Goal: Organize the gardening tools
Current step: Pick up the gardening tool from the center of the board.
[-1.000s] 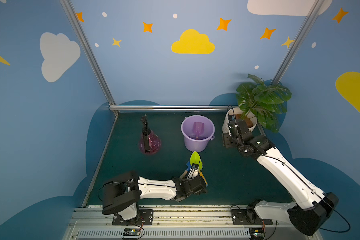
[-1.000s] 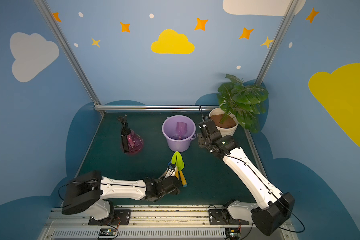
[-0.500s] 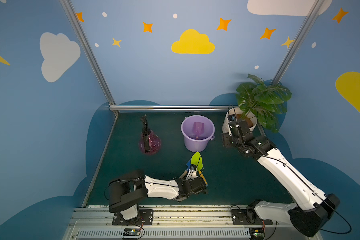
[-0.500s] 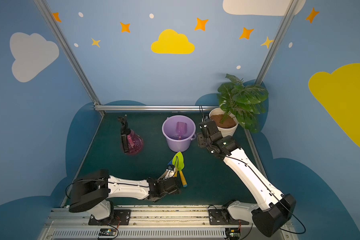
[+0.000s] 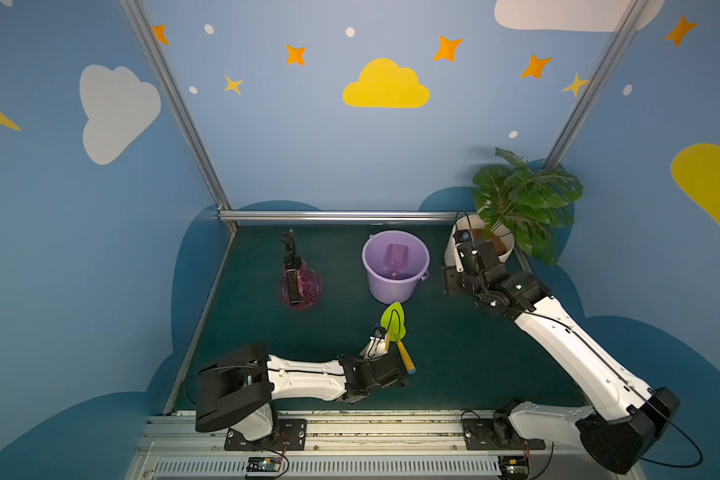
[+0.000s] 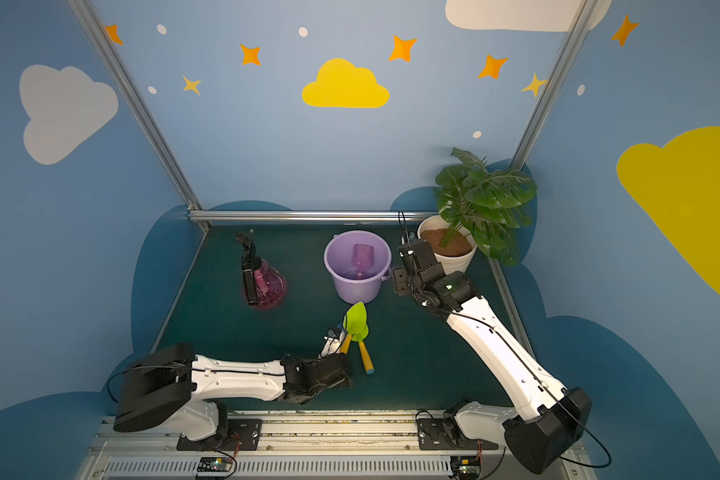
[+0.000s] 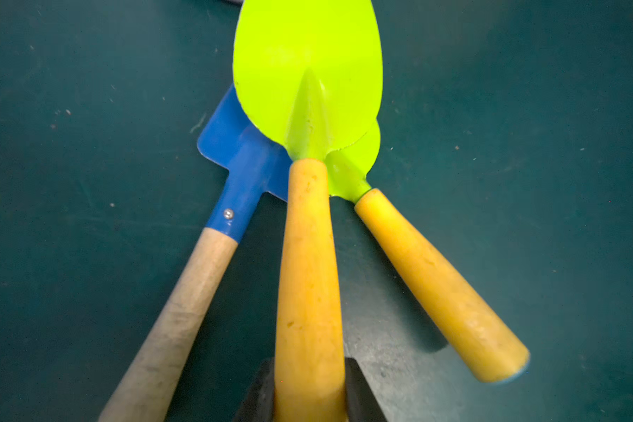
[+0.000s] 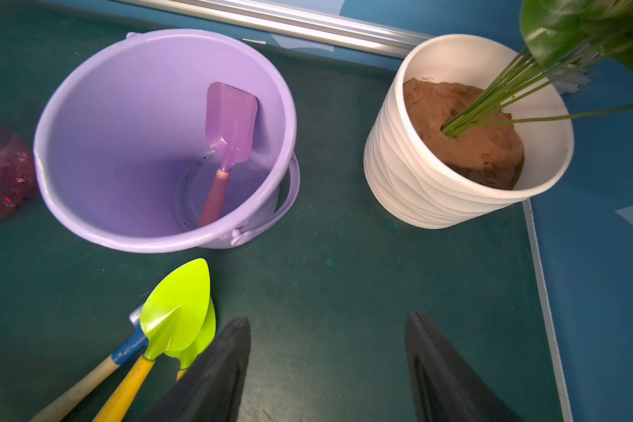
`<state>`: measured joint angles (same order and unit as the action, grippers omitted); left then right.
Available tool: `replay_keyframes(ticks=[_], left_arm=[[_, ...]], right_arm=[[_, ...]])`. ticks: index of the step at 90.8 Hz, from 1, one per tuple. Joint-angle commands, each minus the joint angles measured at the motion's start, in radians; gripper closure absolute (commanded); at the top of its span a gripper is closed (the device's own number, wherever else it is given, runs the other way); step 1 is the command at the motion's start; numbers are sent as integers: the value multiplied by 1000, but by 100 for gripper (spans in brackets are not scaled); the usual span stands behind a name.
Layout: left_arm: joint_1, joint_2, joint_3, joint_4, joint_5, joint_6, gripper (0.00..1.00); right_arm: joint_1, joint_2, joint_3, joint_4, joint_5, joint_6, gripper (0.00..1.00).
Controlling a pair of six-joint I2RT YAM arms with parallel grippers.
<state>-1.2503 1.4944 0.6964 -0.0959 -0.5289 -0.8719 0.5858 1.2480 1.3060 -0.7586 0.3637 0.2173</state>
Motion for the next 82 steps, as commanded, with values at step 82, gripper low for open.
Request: replay_keyframes(ticks=[82], left_arm=[[37, -751, -384, 278, 118, 540, 96]], right_arm=[[-1, -87, -248, 273, -887, 219, 34]])
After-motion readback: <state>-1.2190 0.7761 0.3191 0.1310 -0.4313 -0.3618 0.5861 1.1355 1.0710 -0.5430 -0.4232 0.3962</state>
